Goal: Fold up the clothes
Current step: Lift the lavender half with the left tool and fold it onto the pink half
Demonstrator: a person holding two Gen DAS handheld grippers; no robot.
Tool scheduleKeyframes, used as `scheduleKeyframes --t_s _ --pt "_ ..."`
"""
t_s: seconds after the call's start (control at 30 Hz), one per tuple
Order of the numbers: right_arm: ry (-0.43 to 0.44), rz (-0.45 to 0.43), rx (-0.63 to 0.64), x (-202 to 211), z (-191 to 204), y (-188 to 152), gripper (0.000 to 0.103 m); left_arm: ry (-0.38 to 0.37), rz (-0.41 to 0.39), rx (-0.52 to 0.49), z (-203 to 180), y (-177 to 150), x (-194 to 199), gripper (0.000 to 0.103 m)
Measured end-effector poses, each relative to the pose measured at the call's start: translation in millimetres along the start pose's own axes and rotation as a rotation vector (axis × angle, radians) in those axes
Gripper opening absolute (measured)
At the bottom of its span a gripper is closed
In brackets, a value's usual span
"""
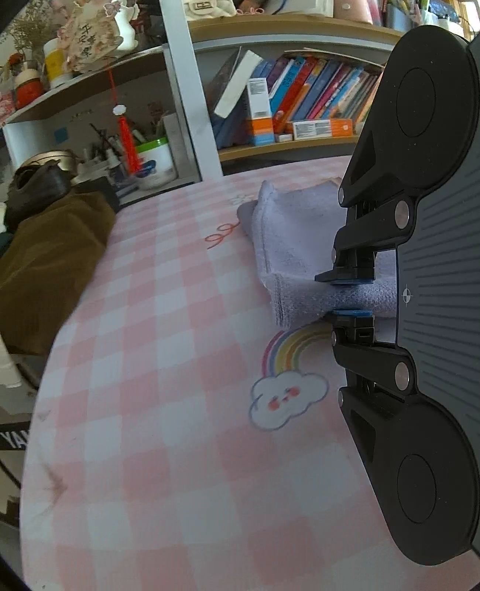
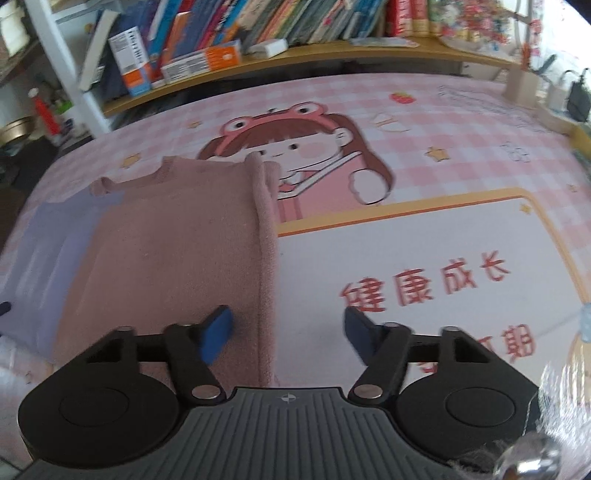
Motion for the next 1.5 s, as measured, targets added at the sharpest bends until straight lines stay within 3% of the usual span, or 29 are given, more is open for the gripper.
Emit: scheduleKeyframes --t_s 0.17,0.33,0.7,1.03,1.17,1.33,1.43,1.5 --pt "0.073 -0.016 0.031 6.7 3.9 2.8 0.029 0.005 -0.023 -0.036 -1.2 -4.2 6.0 0.01" --pt "0.145 -0.006 0.064 3.7 1.9 8.2 0.019 0.0 -0.061 -0.082 -12.5 -10.7 12.7 0.009" --pt "0.271 0.046 0.16 -12.9 -3.1 14.4 0.018 -0.035 -0.135 -0.299 -75.5 -41.2 38.7 0.008" --pt "0.384 0.058 0.205 -21.5 -11.1 19.0 0.018 -0.116 -0.159 -0.554 -156.9 -104.7 52.9 0.008" --pt "0.428 0.062 0.224 -24.6 -14.2 20.5 0.018 -0.12 -0.126 -0.723 -185.1 -145.3 53.1 0.008" --pt "0.464 0.061 0.243 -27.0 -16.7 21.3 0.018 -0.076 -0.019 -1.044 -203.4 -221.4 38.9 0.008" --pt "0.482 0.059 0.255 -27.6 -17.6 21.1 0.018 -0.018 0.107 -1.33 -201.3 -280.3 22.1 0.009" --pt "0.497 0.066 0.25 -29.9 -19.3 22.0 0.018 0.078 0.245 -1.521 -188.4 -319.1 2.0 0.014"
Point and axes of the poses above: each gripper's, at about its wrist camera, not at the fingertips, and x roughly against the way its jaws point, z to its left, y to its top, the point moved 4 cm from there along -x, roughly the way its jaws point, and after that the axes turned 10 degrees about -y, right-handed, at the moved point
